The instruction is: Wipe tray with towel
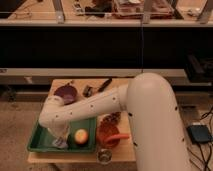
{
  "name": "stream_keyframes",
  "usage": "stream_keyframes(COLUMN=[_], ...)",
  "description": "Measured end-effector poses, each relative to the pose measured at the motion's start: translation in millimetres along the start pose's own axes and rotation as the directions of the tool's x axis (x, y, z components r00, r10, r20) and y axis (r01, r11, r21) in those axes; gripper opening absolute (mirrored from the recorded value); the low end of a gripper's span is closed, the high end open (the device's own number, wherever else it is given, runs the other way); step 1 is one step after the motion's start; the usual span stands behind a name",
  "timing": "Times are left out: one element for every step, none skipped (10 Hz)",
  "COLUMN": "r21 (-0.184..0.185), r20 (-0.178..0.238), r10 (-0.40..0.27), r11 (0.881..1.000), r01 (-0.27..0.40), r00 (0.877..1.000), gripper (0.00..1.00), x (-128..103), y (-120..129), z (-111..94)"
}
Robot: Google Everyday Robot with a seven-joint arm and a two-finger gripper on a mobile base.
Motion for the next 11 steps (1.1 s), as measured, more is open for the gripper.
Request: stream_keyframes(r21=[-0.005, -0.017, -0.015, -0.019, -0.022, -0.031, -0.029, -0.037, -0.045, -0.049, -0.049], r20=[-0.002, -0.004, -0.003, -0.001, 0.001, 0.002, 0.004, 0.007, 0.01, 0.015, 0.023], r10=[0.03, 0.05, 0.058, 0.067, 0.075, 0.076, 0.063, 0.045, 0.027, 0.0, -0.04], r11=[1.0, 0.999, 0.998, 0.998, 0.997, 0.997, 0.998, 0.998, 0.999, 0.999, 0.998], r01=[-0.03, -0.05, -0.058, -0.067, -0.075, -0.076, -0.063, -0.044, -0.026, 0.001, 0.041], r00=[1.0, 0.999, 0.998, 0.998, 0.997, 0.997, 0.998, 0.999, 1.0, 1.0, 0.999], gripper=[0.0, 0.0, 0.0, 0.0, 0.0, 0.0, 0.0, 0.0, 0.0, 0.0, 0.0], x=[21.7, 41.6, 55.6, 76.4, 92.5, 104.6, 114.4, 116.3, 114.9, 112.2, 106.2], y=[5.9, 9.3, 6.4, 2.1, 0.3, -1.3, -14.5, -28.1, -41.9, -62.3, -88.9], z=[0.5, 1.0, 2.0, 4.3, 6.3, 8.9, 11.9, 14.6, 17.7, 22.3, 27.5])
